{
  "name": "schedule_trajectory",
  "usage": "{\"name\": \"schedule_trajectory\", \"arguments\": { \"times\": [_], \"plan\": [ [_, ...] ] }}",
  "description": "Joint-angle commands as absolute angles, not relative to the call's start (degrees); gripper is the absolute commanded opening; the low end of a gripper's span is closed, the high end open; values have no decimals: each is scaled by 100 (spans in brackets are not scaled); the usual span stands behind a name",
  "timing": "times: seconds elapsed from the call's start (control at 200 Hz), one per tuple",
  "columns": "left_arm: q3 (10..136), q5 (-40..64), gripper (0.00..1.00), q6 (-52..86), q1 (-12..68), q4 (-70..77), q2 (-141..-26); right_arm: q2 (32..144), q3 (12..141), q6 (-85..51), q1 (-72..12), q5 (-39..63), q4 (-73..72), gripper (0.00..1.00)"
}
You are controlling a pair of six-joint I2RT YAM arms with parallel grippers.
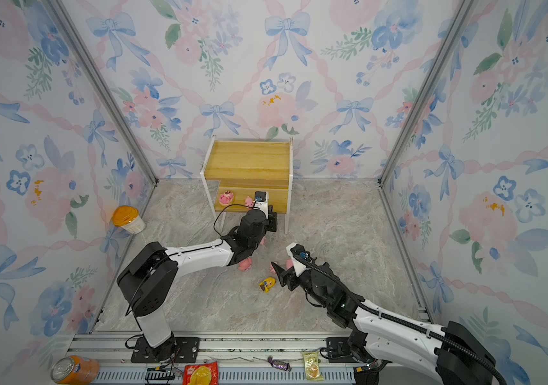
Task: Organize plastic toys on shelves
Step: Move the plastic toy from the shelf.
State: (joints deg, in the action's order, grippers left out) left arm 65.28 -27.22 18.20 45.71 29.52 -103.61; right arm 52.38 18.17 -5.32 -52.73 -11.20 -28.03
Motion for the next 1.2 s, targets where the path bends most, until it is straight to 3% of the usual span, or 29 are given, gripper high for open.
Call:
{"name": "schedule_trajectory", "arguments": {
  "times": [0.0,1.195],
  "plan": [
    [6795,-2844,1,1933,4536,2847,-10537,5196,1722,-551,-5335,-1130,-2944,79],
    [7693,-2158,0,1899,4062,1749,-11164,6276,1666,-491,-5369,-776,-4166,79]
  ]
}}
